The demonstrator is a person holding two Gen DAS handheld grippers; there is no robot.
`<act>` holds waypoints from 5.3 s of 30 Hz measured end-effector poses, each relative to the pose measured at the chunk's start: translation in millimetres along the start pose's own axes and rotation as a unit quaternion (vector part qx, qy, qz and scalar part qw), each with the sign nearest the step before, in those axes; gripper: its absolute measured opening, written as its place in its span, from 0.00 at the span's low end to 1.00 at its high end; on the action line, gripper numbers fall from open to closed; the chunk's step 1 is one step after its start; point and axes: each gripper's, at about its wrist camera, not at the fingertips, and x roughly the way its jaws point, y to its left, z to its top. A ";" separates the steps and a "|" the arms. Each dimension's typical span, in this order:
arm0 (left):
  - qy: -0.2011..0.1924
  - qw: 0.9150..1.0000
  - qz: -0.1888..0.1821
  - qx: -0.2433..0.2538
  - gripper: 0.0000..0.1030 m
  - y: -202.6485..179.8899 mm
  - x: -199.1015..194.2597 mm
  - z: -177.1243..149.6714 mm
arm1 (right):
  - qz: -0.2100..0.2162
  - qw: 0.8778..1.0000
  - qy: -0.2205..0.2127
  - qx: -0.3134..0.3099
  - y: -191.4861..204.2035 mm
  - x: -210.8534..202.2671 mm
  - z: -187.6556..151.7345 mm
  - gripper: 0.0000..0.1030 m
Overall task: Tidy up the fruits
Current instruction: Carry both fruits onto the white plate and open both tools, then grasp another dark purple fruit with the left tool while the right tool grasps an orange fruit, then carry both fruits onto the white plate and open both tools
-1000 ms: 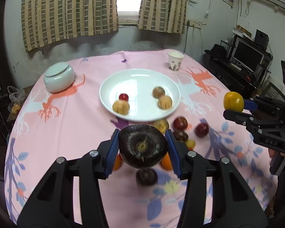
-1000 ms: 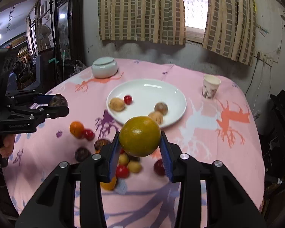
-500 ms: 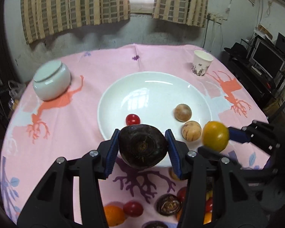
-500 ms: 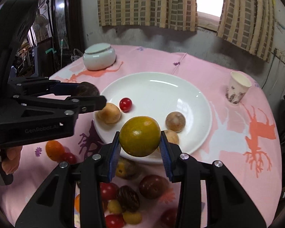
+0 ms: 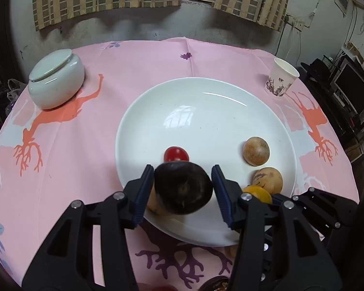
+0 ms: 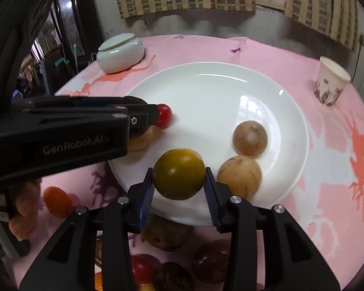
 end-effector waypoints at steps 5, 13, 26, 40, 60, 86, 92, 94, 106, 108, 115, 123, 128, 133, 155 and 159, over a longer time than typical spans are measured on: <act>-0.035 0.999 0.015 0.010 0.68 -6.0 -25.2 -2.1 | -0.033 0.999 -0.022 -0.003 0.5 -13.1 -2.3 0.45; -0.041 0.999 -0.002 0.021 0.69 -3.1 -69.0 -29.4 | -0.028 0.998 -0.043 0.020 -14.5 -72.4 -33.8 0.51; -0.054 0.998 -0.019 0.029 0.74 7.2 -120.9 -109.6 | -0.049 0.994 -0.083 0.053 -19.5 -141.0 -103.6 0.63; -0.038 0.999 0.010 0.038 0.81 24.7 -121.8 -151.0 | -0.096 0.993 -0.038 0.056 -29.5 -120.3 -121.6 0.63; 0.017 0.994 -0.025 0.107 0.82 -11.7 -81.0 -193.1 | -0.090 0.996 0.000 -0.004 38.2 -121.9 -136.4 0.69; -0.006 0.994 -0.018 0.110 0.43 -15.3 -63.4 -187.7 | -0.052 0.996 0.021 -0.062 55.6 -93.6 -154.7 0.75; -0.012 0.993 -0.025 0.111 0.43 -16.7 -70.9 -187.7 | -0.058 0.996 0.020 -0.065 62.9 -84.9 -155.1 0.75; -0.026 0.993 -0.019 0.114 0.43 -16.5 -77.8 -186.8 | -0.056 0.996 0.018 -0.064 66.9 -81.9 -153.4 0.75; -0.032 0.995 -0.028 0.090 0.43 -2.6 -89.8 -181.9 | -0.081 0.996 0.040 -0.014 64.5 -59.8 -141.8 0.37; -0.033 0.995 -0.028 0.090 0.43 -2.3 -90.2 -182.1 | -0.076 0.996 0.038 -0.012 63.9 -63.6 -144.9 0.37; -0.038 0.995 -0.028 0.089 0.43 -0.2 -93.3 -182.8 | -0.068 0.998 -0.001 0.013 50.2 -106.0 -156.9 0.37; -0.044 0.994 -0.044 0.092 0.43 -3.2 -124.2 -169.3 | -0.087 0.994 -0.071 -0.006 33.8 -163.7 -129.0 0.37; -0.061 0.992 -0.031 0.106 0.43 -7.7 -145.1 -138.3 | -0.089 0.990 -0.104 -0.033 29.2 -175.4 -90.3 0.37; -0.085 0.990 -0.027 0.106 0.43 -14.7 -147.5 -87.3 | -0.085 0.989 -0.112 -0.048 26.6 -150.8 -47.3 0.37; -0.014 0.998 0.030 0.056 0.53 -6.4 3.5 -0.1 | -0.079 0.996 -0.016 -0.031 7.6 -3.6 6.4 0.48; -0.042 0.996 0.037 0.063 0.73 -12.3 -11.4 -7.4 | -0.090 0.995 -0.023 -0.021 5.9 -12.5 2.6 0.49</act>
